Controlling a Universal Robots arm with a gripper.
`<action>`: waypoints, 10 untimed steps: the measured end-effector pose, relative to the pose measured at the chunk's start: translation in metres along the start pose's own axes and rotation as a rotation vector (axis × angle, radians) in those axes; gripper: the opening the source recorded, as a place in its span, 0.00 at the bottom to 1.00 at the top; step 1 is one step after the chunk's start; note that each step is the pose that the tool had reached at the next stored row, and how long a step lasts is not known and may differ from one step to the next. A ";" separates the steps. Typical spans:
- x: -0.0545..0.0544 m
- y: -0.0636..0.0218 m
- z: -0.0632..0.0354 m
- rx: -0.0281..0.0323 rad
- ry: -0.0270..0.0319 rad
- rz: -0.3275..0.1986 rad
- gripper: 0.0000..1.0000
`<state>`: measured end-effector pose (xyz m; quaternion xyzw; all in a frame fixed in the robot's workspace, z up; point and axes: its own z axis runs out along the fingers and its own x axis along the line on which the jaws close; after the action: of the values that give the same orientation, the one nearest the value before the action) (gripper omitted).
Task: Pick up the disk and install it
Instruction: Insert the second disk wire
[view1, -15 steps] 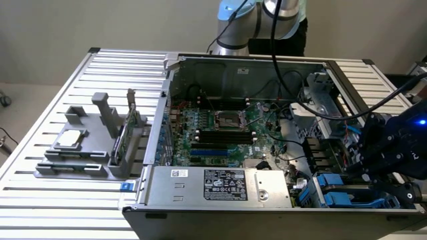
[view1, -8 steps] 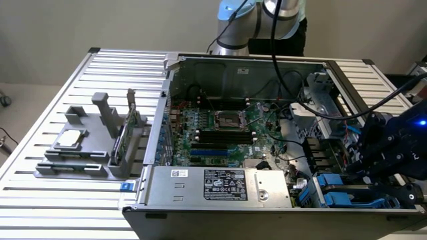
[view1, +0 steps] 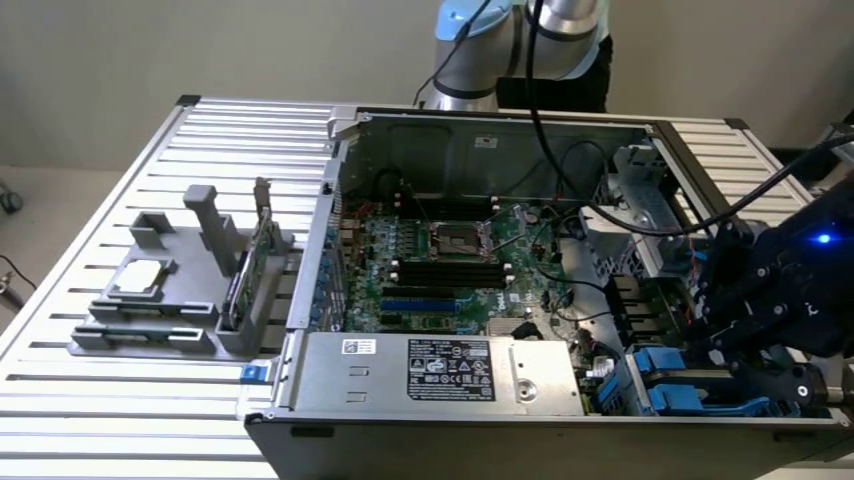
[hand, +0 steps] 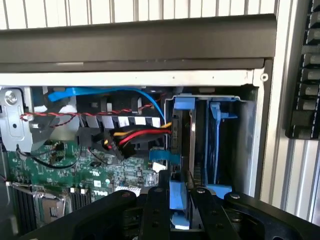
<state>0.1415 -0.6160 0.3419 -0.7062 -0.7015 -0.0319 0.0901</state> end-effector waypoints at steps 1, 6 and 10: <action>0.000 -0.0026 -0.0025 0.0000 0.0002 0.000 0.24; 0.004 -0.0118 -0.0200 0.0000 0.0004 0.000 0.11; 0.004 -0.0133 -0.0224 0.0000 -0.0001 0.000 0.11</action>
<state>0.1302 -0.6155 0.3658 -0.7061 -0.7017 -0.0319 0.0901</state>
